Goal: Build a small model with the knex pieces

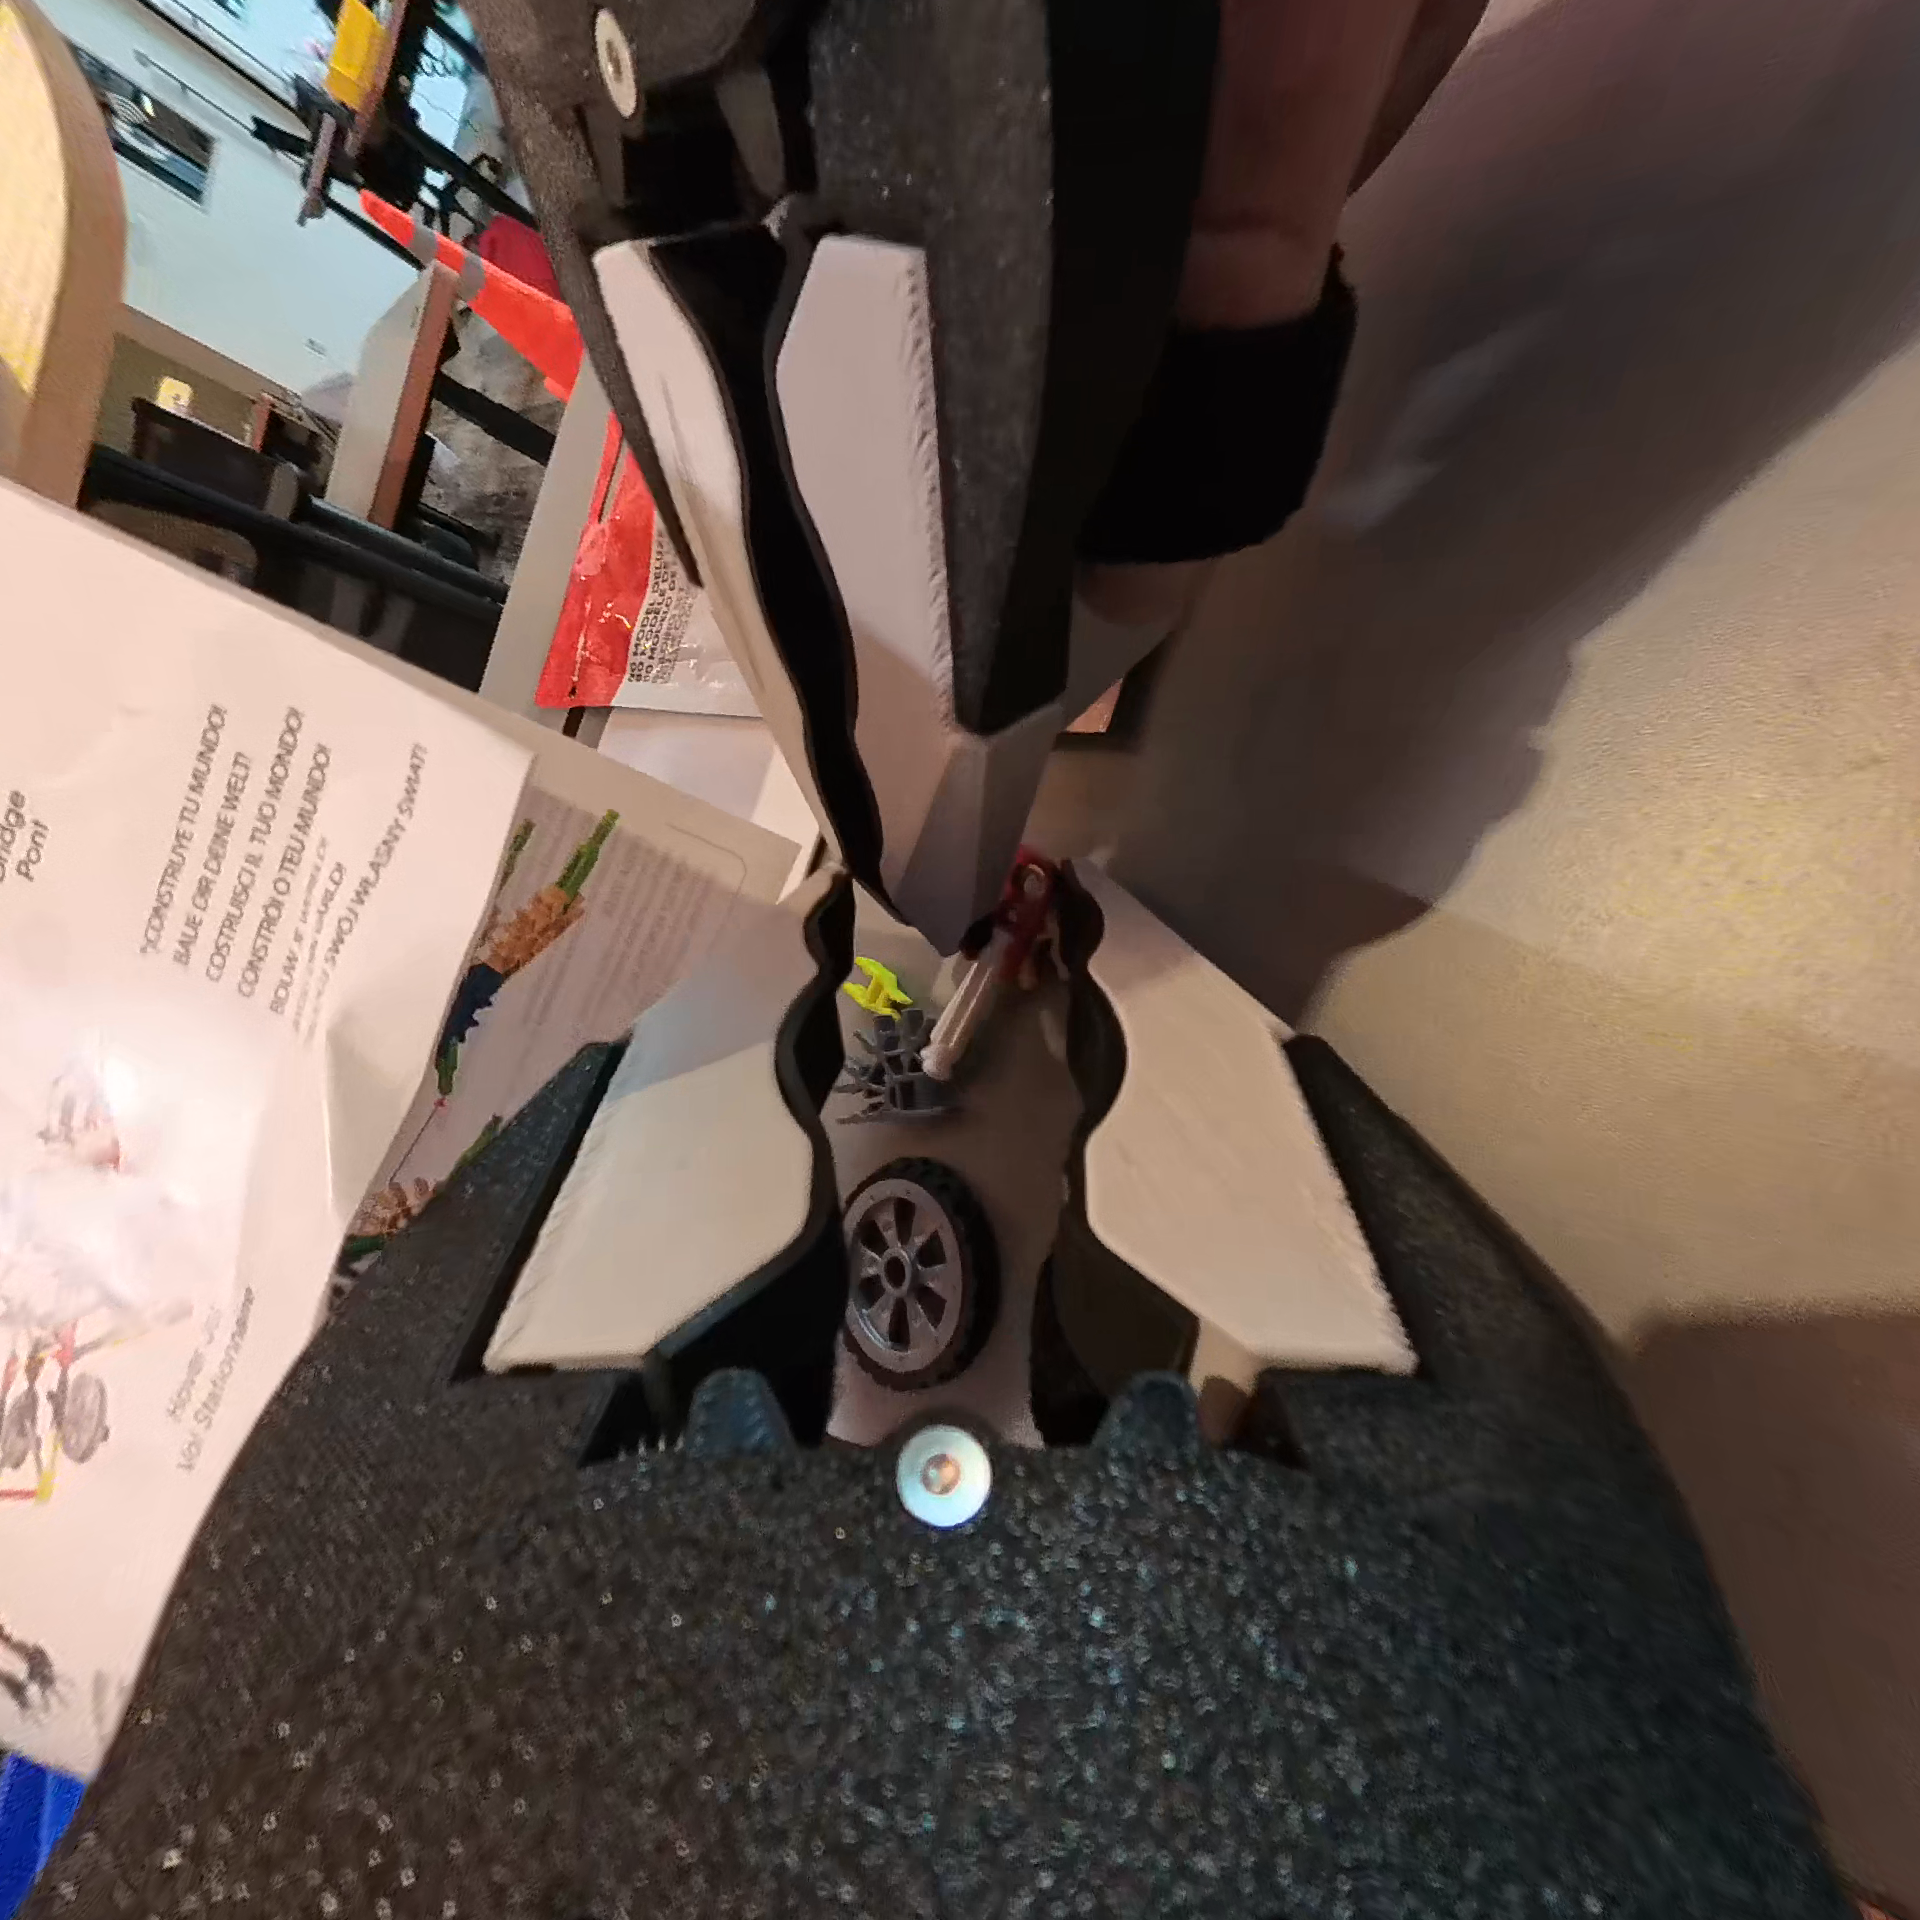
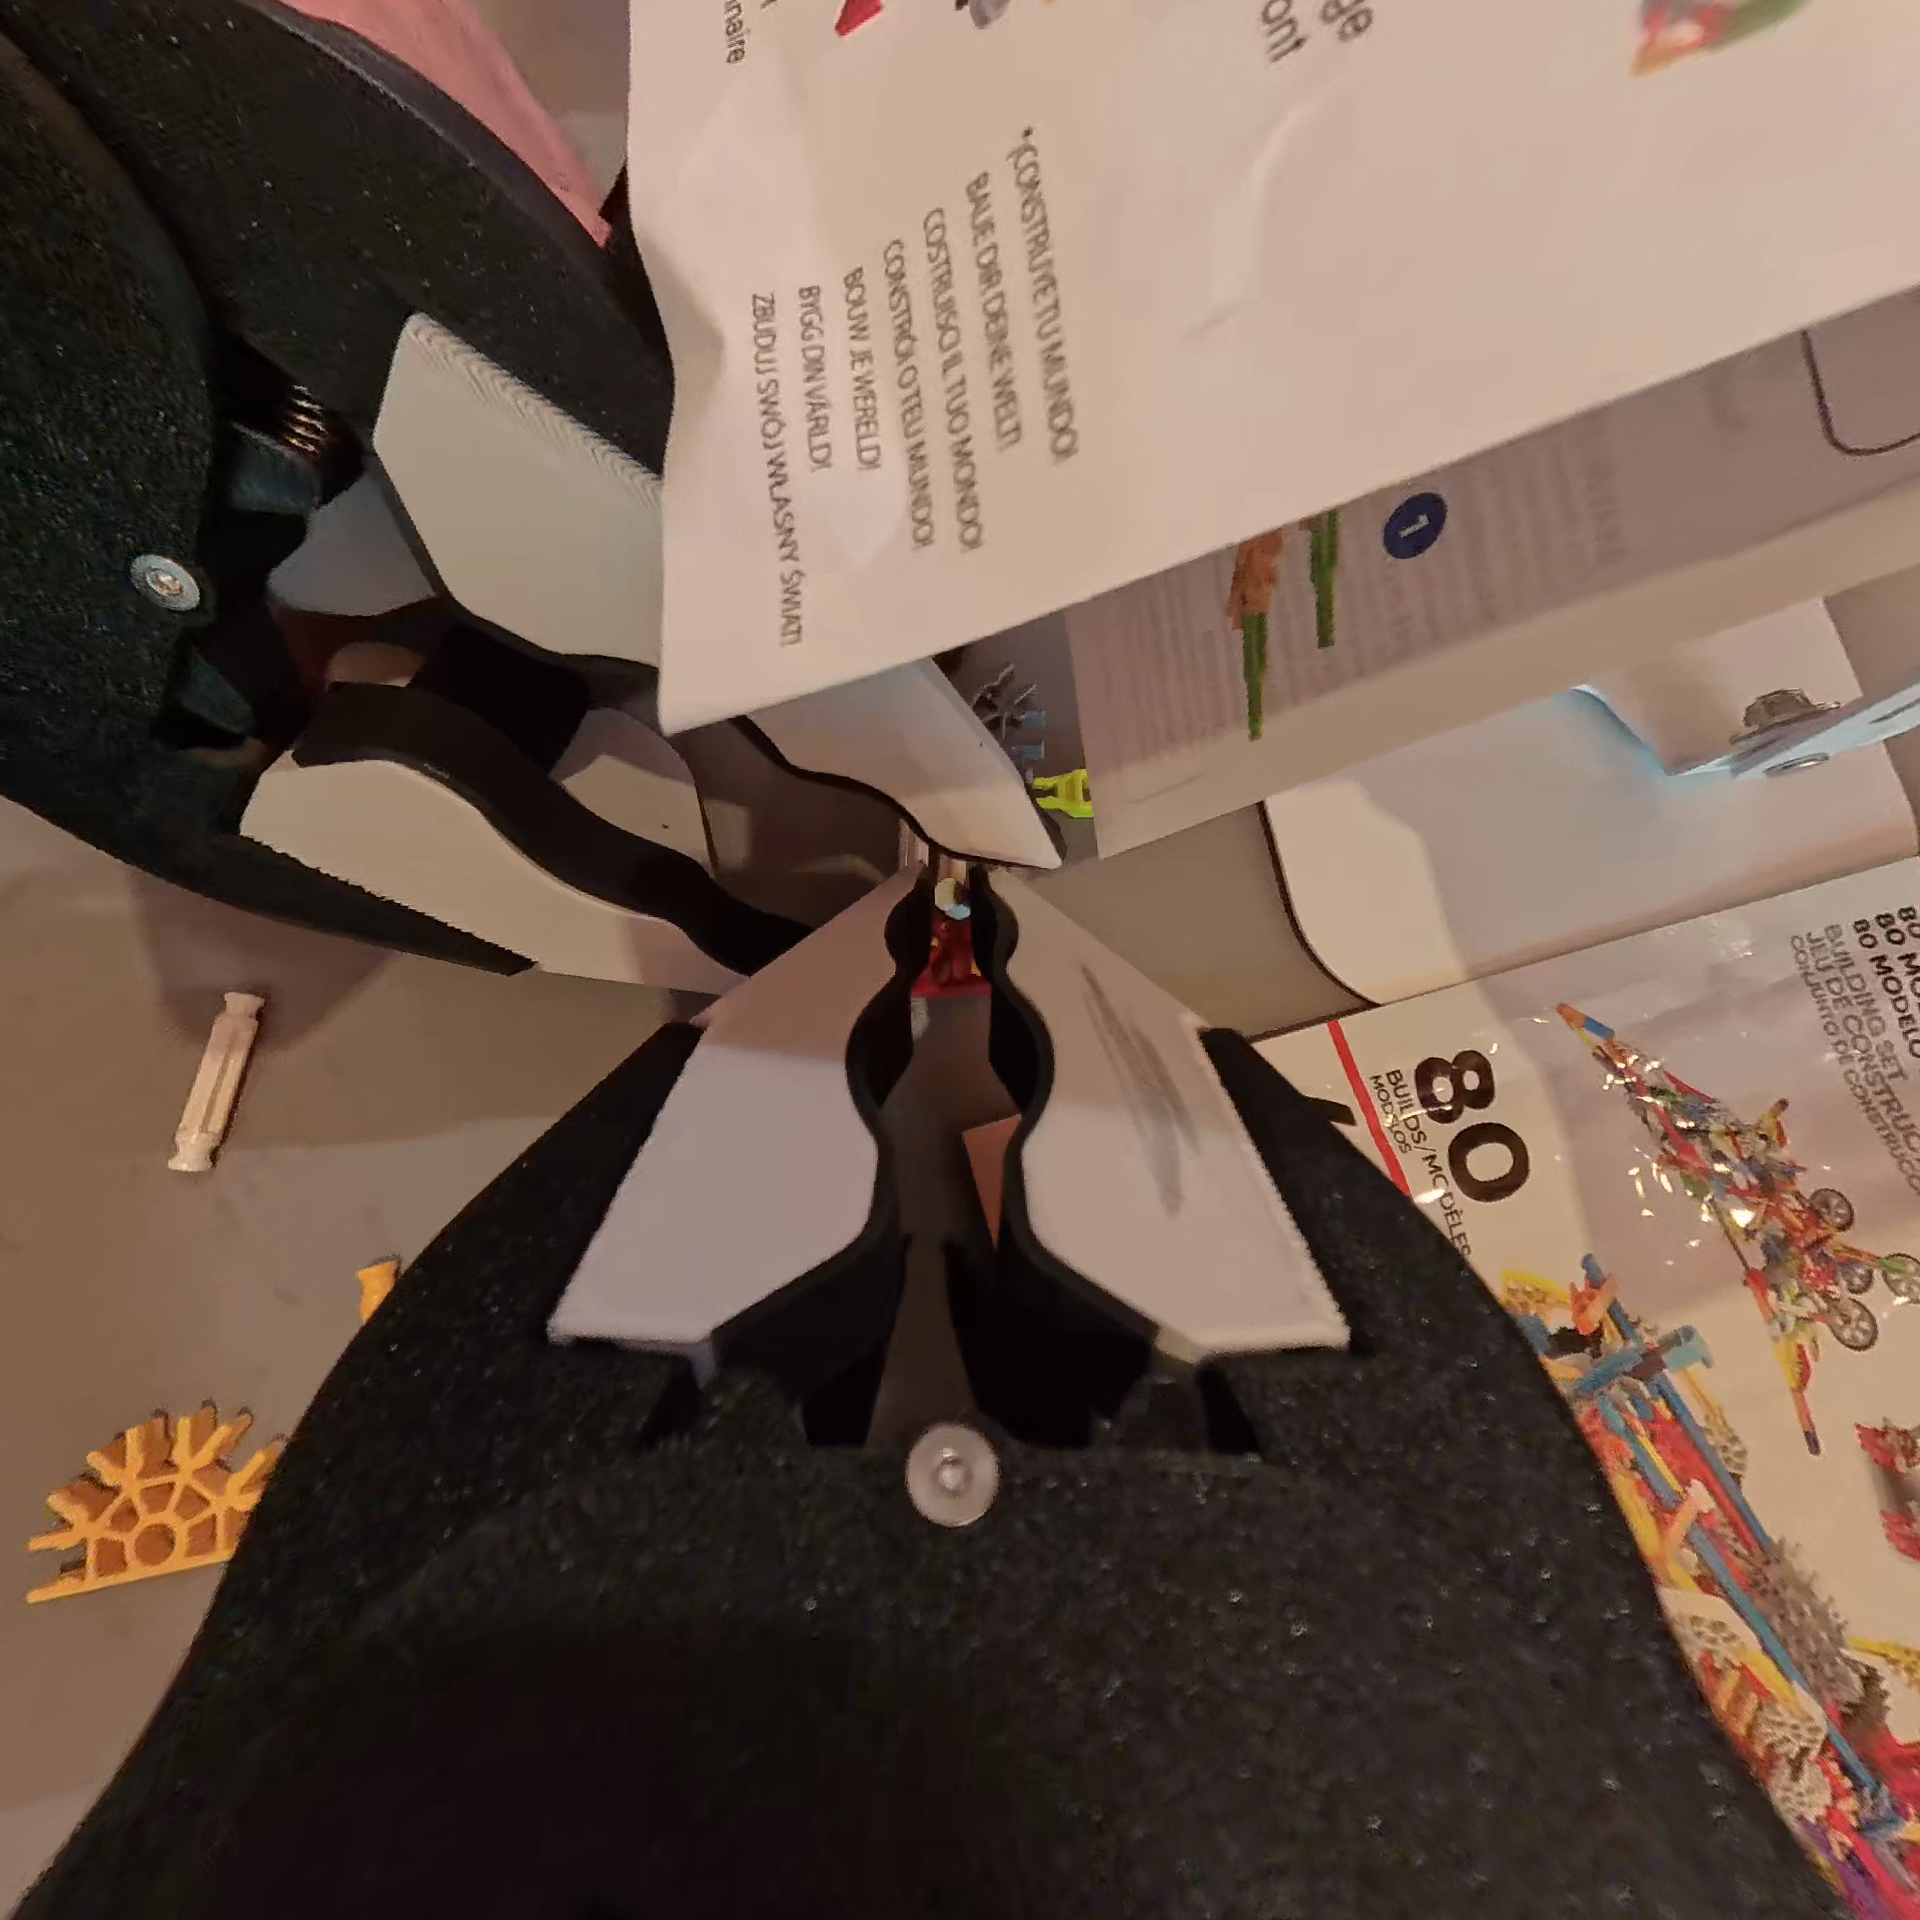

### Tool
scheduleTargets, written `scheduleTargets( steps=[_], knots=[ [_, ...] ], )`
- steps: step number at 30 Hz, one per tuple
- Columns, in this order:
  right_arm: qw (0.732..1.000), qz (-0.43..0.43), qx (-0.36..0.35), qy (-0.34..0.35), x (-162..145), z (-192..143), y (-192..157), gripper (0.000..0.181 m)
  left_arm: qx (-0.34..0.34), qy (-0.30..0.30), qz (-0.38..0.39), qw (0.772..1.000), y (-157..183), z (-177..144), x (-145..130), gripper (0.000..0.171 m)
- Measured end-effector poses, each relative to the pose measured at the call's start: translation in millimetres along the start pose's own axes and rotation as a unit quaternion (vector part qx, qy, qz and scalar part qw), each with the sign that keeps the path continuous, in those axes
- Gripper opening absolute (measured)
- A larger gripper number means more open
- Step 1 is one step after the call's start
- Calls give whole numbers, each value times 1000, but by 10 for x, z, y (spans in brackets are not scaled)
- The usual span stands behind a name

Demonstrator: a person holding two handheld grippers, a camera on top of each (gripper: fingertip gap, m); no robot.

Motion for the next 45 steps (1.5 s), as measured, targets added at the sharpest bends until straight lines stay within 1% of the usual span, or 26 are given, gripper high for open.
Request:
scheduleTargets(
  steps=[2,5,7,8,10,13,15,17,23,26,28,34,37,45],
  knots=[
    [1000,8,6,-4,0,-14,-6,6,-8,2,-2,1000,6,-13,-6,38],
    [1000,19,12,-10,-17,-46,1,6,-20,7,11,1000,29,-30,-34,32],
    [1000,19,14,-8,-21,-60,7,7,-20,-4,18,1000,12,-22,-82,31],
    [1000,16,17,-6,-21,-58,3,7,-26,4,19,999,18,-26,-89,29],
    [1000,13,20,-5,-24,-57,-3,8,-30,5,17,999,14,-29,-96,29],
    [1000,-3,23,-6,-37,-67,-8,9,-31,10,22,999,23,-31,-89,28],
    [999,-33,24,-7,-54,-74,-23,11,-34,14,21,999,25,-30,-88,28],
    [998,-58,24,-3,-80,-81,-30,9,-34,19,21,999,32,-30,-89,29],
    [992,-124,18,-6,-147,-114,-63,12,-21,24,57,998,73,-25,-52,29],
    [992,-120,33,2,-189,-142,-61,16,-16,27,70,997,97,-17,-28,29],
    [993,-110,42,14,-213,-151,-46,15,-12,27,85,996,112,-16,-18,28],
    [992,-110,42,33,-264,-163,-19,7,4,29,122,992,148,-28,1,26],
    [992,-120,36,26,-264,-166,-34,6,18,28,141,989,175,-36,11,26],
    [988,-153,7,-11,-228,-156,-85,5,40,20,162,986,213,-43,26,25]
  ],
)
Point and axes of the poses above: each gripper's, where its closed fingertips meet, z out along the fingers, x out of its top, y = z × x across the jaws, the point moved 8 cm from there along -z, back along the fingers, and after that the axes turned 9 degrees about x, right-handed, at the moved point
